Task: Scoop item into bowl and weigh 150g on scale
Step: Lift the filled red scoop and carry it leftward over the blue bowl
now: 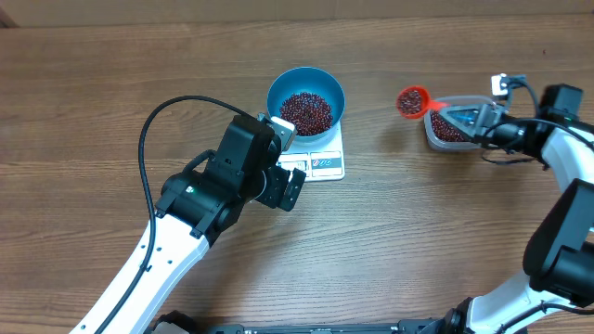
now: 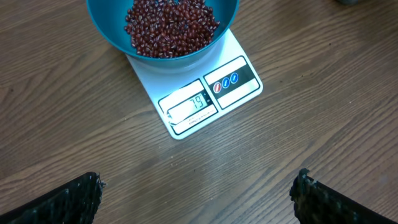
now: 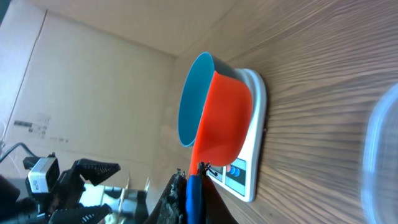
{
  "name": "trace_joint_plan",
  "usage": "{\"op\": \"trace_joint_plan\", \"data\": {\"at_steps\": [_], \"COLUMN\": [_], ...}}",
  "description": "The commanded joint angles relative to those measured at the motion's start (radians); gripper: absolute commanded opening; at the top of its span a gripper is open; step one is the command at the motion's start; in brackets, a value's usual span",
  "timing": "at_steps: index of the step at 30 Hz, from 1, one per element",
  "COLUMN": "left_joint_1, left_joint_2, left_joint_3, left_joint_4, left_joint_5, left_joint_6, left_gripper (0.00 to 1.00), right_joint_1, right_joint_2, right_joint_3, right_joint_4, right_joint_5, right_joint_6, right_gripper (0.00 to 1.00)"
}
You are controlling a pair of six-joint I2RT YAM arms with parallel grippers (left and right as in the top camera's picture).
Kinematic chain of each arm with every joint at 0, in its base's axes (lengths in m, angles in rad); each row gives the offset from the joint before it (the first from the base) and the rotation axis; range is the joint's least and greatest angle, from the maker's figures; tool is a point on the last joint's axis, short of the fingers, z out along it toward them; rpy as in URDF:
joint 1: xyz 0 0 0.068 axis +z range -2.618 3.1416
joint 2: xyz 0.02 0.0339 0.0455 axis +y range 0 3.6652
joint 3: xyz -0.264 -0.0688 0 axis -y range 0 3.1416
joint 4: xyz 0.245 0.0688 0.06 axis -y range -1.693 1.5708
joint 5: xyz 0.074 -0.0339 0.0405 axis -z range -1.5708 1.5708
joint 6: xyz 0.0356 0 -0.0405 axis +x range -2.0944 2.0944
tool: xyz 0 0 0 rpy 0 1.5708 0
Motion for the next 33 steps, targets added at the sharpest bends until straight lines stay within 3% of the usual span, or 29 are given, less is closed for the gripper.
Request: {"op": "trace_joint_plan", "data": {"at_steps": [1,10,19,27,33], "left_joint_1": [0.001,0.001,0.001,0.001,0.001], "left_joint_2": [0.006,0.006,0.006,0.006,0.006], "left_joint_3": [-0.004,-0.004,-0.004,-0.003,-0.003], "left_joint_4": [0.0,0.0,0.0,0.0,-0.001], "left_joint_5": [0.008,0.008,0.008,0.008,0.008], "left_joint_6": [0.015,0.015,0.015,0.015,0.015], "left_gripper": [1.0,1.0,1.0,1.0,1.0], "right_joint_1": [0.055,0.215,0.377,0.454,0.479], "right_joint_2": [0.003,0.003,0.003,0.003,0.003], "right_joint_3": [-0.004,-0.004,-0.004,-0.004,-0.004], "right_joint_4": [0.058,0.282,0.491,0.552,0.558], "right_joint_5": [-0.032,-0.02,0.15,0.364,0.373], "right_joint_6": [0.107,0.311,0.51,0.487,0.278], "right_gripper": [0.04,0.04,0.04,0.04,0.04]}}
